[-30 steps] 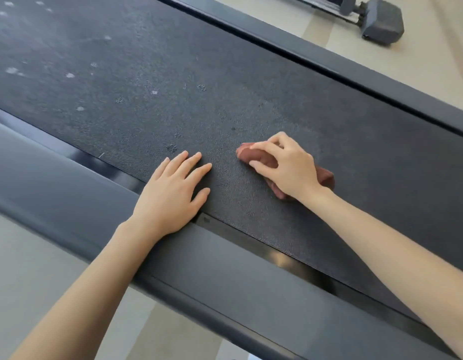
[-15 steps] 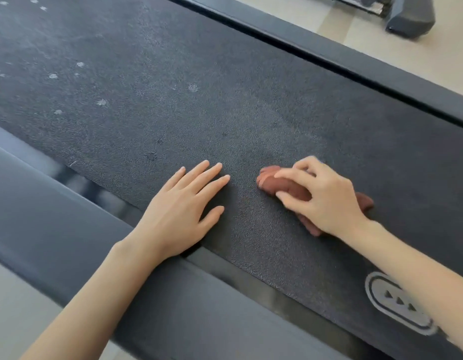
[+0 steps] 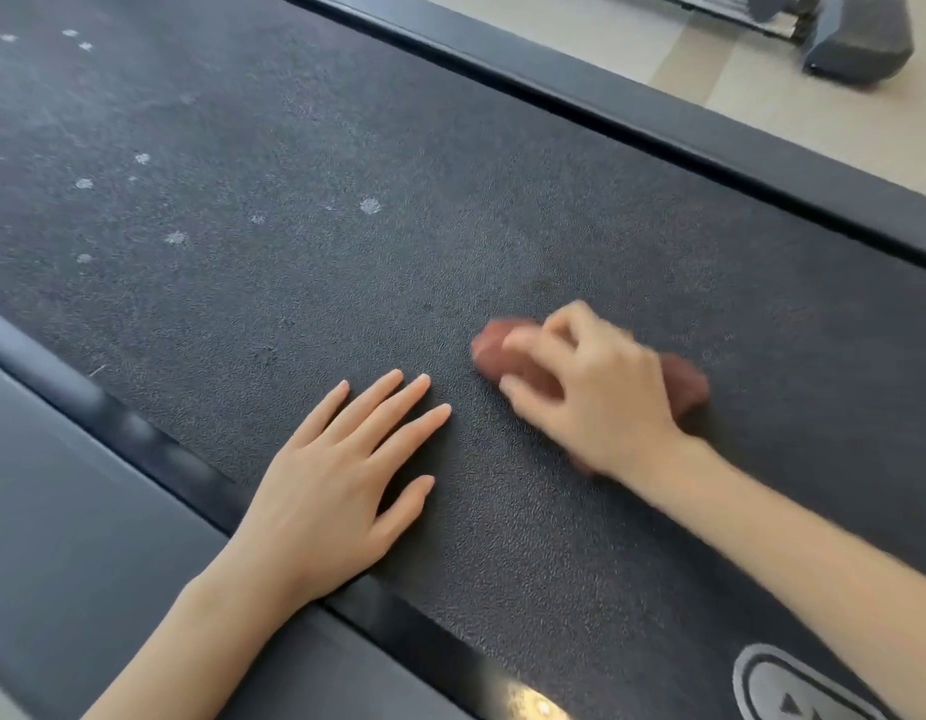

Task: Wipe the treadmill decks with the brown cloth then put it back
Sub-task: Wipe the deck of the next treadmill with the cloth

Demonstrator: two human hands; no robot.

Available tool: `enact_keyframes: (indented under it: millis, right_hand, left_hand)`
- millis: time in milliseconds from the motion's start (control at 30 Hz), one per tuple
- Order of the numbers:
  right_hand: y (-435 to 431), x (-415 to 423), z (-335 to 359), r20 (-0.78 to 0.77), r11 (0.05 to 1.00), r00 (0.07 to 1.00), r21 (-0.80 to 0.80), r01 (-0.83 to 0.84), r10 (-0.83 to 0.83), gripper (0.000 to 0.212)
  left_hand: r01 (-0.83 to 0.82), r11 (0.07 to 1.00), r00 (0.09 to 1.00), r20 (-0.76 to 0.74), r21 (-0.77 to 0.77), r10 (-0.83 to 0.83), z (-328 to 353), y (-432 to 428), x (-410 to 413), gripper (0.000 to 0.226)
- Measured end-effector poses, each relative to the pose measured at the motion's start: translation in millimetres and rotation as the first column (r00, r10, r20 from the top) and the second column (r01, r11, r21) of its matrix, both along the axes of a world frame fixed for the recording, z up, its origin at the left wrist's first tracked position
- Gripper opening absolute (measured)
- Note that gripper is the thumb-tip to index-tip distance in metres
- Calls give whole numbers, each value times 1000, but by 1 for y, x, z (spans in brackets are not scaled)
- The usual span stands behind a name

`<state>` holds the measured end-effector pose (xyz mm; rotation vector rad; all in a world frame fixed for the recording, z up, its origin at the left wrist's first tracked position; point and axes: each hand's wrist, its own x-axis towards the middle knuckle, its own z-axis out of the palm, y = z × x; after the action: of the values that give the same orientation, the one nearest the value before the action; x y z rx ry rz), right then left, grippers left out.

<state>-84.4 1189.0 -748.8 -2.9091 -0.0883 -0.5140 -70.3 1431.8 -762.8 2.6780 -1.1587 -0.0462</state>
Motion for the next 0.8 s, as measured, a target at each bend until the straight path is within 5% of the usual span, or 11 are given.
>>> enact_keyframes:
  millis: [167, 367, 500, 667, 800]
  right_hand:
    - [0, -10, -3, 0, 988, 989, 59, -145, 145, 32]
    - [-41, 127, -4, -60, 953, 953, 40, 300, -297, 34]
    - [-40, 157, 0, -127, 920, 914, 26, 392, -385, 37]
    - [7, 63, -1, -26, 1000, 1000, -4, 6, -6, 35]
    - [14, 5, -5, -3, 954, 957, 79, -288, 289, 36]
  left_hand:
    - [-25, 1000, 1000, 1, 5, 25, -1, 1, 0, 56]
    - [-18, 999, 1000, -14, 30, 18, 3, 3, -1, 56]
    - [-18, 999, 1000, -18, 33, 19, 4, 2, -4, 57]
    - [-110, 993, 993, 44, 36, 108, 8, 30, -1, 57]
    - [-372, 927, 928, 35, 54, 370, 14, 83, 18, 67]
